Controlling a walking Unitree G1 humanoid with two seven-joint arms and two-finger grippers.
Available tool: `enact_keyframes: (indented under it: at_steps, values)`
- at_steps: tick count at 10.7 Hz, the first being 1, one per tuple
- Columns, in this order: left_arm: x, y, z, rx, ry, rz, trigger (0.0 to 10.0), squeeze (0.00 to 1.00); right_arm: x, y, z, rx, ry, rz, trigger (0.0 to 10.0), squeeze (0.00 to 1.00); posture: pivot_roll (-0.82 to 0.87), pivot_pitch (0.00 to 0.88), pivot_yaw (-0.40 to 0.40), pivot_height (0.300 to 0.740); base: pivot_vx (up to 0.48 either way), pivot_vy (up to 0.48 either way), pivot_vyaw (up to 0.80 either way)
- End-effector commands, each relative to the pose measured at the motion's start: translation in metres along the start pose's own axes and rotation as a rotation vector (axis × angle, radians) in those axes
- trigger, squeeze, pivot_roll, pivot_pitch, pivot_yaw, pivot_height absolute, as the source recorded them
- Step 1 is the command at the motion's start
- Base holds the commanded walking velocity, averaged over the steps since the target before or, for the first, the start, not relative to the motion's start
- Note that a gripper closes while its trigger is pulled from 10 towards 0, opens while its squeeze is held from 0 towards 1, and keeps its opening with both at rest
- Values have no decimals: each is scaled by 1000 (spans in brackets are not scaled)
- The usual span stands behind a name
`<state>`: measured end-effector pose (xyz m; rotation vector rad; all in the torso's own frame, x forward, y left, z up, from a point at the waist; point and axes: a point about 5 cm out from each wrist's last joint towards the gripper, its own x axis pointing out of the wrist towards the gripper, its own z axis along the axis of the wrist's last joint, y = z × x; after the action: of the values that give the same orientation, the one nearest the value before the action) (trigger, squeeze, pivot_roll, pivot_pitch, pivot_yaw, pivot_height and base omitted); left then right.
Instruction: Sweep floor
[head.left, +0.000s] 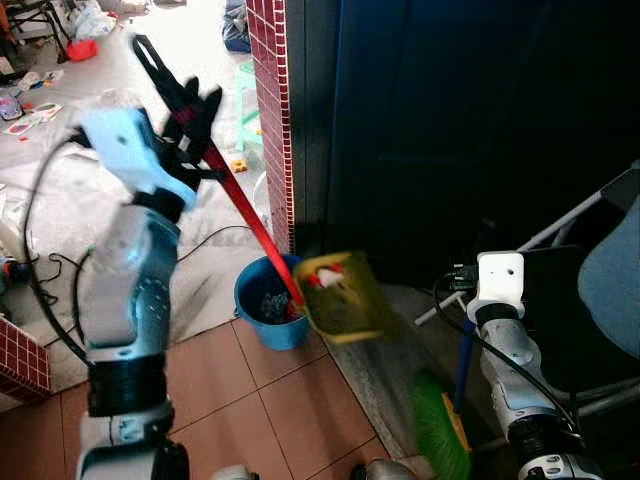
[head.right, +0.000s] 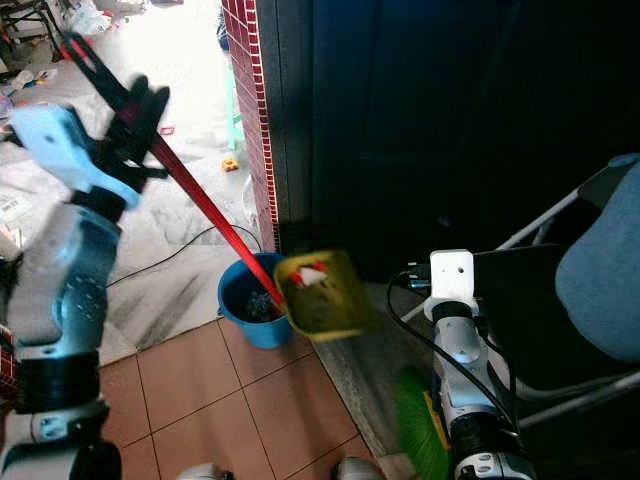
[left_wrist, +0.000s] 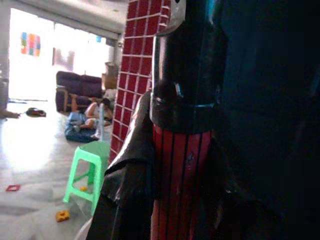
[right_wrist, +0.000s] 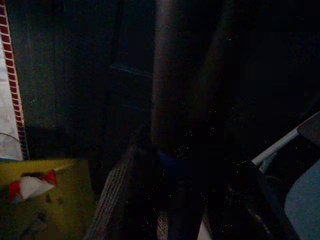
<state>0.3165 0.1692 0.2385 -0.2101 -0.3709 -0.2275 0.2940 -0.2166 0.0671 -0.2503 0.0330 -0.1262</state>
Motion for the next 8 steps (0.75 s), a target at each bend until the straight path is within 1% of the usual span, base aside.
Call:
enact_keyframes:
  at_steps: [1,2,3,5,6,8]
  values:
    - [7,-3,22,-6,-105,-18,10000,0,-1,-1,-4,-29,23,6,10000,0,-34,0,8,740,0,0,0]
    - [9,-1,26,5,-119,-12,10000,0,-1,-1,-5,-28,25,9,10000,0,-34,0,8,740,0,0,0]
    - [10,3,30,34,-132,2,10000,0,-1,0,-5,-27,25,10,10000,0,-31,0,7,740,0,0,0]
    - [10,16,31,146,-131,39,10000,0,0,1,-5,-25,26,14,10000,0,-31,0,6,740,0,0,0]
    - [10,21,32,183,-129,55,10000,0,0,1,-6,-24,29,16,10000,0,-30,0,5,740,0,0,0]
    - [8,23,34,259,-129,54,10000,0,-1,1,-7,-22,32,22,10000,0,-28,0,3,740,0,0,0]
